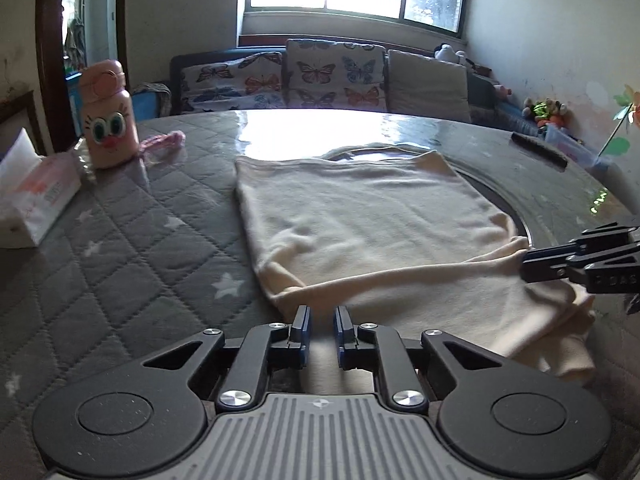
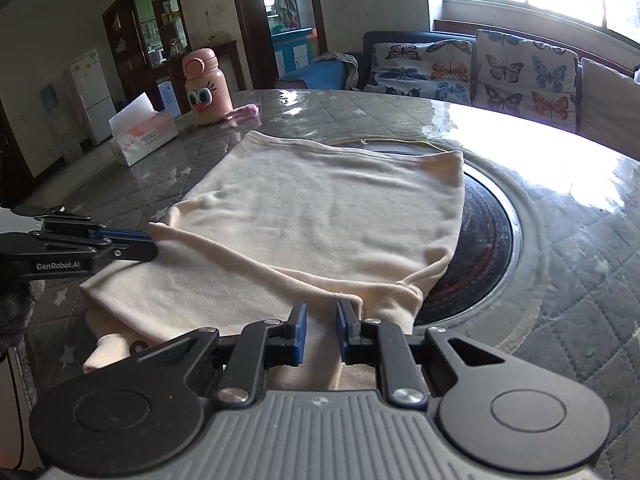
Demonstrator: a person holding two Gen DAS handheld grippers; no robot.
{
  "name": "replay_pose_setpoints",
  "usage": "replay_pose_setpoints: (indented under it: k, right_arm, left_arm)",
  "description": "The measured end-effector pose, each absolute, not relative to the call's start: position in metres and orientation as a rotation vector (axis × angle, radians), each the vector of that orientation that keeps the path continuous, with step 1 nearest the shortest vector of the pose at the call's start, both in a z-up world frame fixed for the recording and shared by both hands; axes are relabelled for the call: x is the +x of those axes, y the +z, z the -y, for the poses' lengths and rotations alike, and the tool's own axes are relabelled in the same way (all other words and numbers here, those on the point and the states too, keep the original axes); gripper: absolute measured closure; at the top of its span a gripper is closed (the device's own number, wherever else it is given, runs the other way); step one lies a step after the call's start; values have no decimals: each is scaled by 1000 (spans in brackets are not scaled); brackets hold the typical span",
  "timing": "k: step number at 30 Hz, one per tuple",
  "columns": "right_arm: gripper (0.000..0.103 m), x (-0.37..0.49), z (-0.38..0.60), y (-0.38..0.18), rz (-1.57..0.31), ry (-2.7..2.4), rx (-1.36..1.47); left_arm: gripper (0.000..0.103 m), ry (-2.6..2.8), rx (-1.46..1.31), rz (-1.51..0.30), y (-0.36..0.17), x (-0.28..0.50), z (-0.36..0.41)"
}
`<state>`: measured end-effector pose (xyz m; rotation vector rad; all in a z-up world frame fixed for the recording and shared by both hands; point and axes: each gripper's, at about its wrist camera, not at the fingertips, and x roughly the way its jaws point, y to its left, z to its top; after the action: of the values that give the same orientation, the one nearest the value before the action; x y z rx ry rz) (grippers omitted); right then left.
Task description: Fold clothes
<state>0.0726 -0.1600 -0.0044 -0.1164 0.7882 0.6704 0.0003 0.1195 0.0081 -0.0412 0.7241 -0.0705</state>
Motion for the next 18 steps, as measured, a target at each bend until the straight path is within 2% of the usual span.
replay_pose_setpoints:
  k: [6, 14, 17, 18]
  right_arm:
    - [87, 73, 154, 0, -763, 693, -130]
    - [87, 80, 151, -6, -776, 692, -129]
    - [71, 75, 155, 0, -743, 675, -140]
    - [71, 75, 156, 0, -742, 664, -144]
  left_arm:
    - [89, -127, -55, -677, 22, 8, -108]
    - [89, -104, -32, -708, 5, 24, -106]
    - [89, -110, -26, -706, 5, 23, -106]
    - [89, -110, -23, -706, 5, 23, -106]
